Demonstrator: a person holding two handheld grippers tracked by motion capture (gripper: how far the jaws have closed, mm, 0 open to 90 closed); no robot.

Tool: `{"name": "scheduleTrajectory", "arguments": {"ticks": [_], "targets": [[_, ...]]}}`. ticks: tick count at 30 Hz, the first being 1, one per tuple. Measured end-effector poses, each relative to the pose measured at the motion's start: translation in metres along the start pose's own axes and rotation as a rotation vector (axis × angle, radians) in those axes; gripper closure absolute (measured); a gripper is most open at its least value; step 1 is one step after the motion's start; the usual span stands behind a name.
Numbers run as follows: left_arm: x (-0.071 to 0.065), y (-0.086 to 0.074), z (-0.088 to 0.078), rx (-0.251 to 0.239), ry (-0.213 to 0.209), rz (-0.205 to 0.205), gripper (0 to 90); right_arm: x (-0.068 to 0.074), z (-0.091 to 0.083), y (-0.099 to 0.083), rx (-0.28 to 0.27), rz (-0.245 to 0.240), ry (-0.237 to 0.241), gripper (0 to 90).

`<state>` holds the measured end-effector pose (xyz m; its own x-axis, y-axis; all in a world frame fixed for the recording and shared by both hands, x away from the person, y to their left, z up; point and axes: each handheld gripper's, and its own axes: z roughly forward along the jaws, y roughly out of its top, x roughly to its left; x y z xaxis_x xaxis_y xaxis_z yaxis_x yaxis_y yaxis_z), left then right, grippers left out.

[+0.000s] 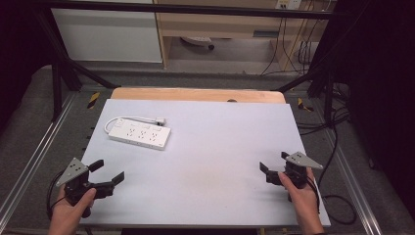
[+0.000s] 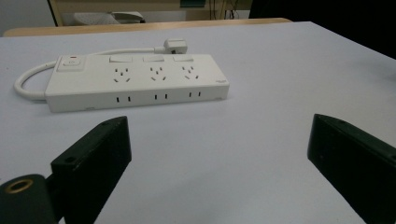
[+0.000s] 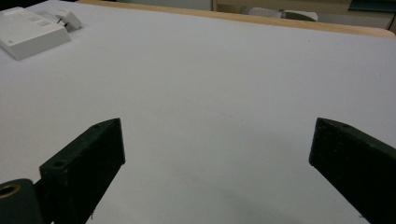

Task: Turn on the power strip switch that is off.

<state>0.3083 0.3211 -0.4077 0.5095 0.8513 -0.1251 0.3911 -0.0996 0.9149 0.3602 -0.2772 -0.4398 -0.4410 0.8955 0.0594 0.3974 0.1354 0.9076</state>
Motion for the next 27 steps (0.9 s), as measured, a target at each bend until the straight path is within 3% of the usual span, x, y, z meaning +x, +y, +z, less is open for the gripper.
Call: {"name": "scheduleTrajectory", "arguments": {"ticks": [15,27], "targets": [[-0.0016,0.0027,-0.0011,-0.024,-0.013,-0.004,7.0,0.0019,0.0008,0.0004,0.011,0.003,-0.003,3.7],[-0.0044,0.0100,-0.0048,-0.077,-0.028,-0.010,7.0,0.0034,0.0006,0.0006,0.014,-0.008,-0.006,3.0]]}}
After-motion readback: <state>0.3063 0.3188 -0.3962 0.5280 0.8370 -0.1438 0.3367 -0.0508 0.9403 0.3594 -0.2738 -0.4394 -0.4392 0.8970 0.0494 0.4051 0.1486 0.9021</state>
